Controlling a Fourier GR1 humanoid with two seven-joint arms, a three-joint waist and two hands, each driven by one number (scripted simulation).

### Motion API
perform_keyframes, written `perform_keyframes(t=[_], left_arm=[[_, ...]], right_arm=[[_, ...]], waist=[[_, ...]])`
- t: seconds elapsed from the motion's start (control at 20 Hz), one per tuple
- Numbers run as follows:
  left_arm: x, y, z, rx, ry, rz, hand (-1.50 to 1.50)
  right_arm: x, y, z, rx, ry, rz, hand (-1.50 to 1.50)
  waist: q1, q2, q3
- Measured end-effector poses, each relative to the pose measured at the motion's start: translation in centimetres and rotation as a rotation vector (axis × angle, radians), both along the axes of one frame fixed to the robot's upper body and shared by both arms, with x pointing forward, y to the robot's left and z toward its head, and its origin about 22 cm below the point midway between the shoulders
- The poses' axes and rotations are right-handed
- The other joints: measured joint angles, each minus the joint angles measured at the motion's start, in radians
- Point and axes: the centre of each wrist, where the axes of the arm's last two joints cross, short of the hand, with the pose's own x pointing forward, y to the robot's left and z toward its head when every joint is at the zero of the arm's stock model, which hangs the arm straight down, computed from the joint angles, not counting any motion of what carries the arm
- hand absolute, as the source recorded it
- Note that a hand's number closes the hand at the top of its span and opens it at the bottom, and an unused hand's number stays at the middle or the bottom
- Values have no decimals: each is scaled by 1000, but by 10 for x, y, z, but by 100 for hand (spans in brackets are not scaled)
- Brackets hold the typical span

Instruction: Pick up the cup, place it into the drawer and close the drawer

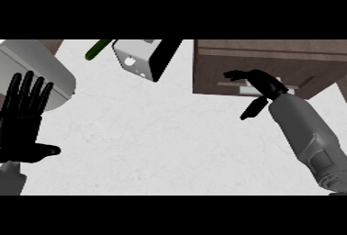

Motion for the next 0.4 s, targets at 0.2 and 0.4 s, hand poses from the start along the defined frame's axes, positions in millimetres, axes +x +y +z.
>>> perform_keyframes(t=[0.2, 0.4], left_arm=[[4, -7, 1, 5, -5, -4, -150], [2, -7, -3, 11, -3, -3, -150]], right_arm=[[1, -7, 2, 19, 18, 12, -150], [2, -11, 2, 30, 39, 21, -150]], waist=[[8, 1, -1], [14, 0, -1]])
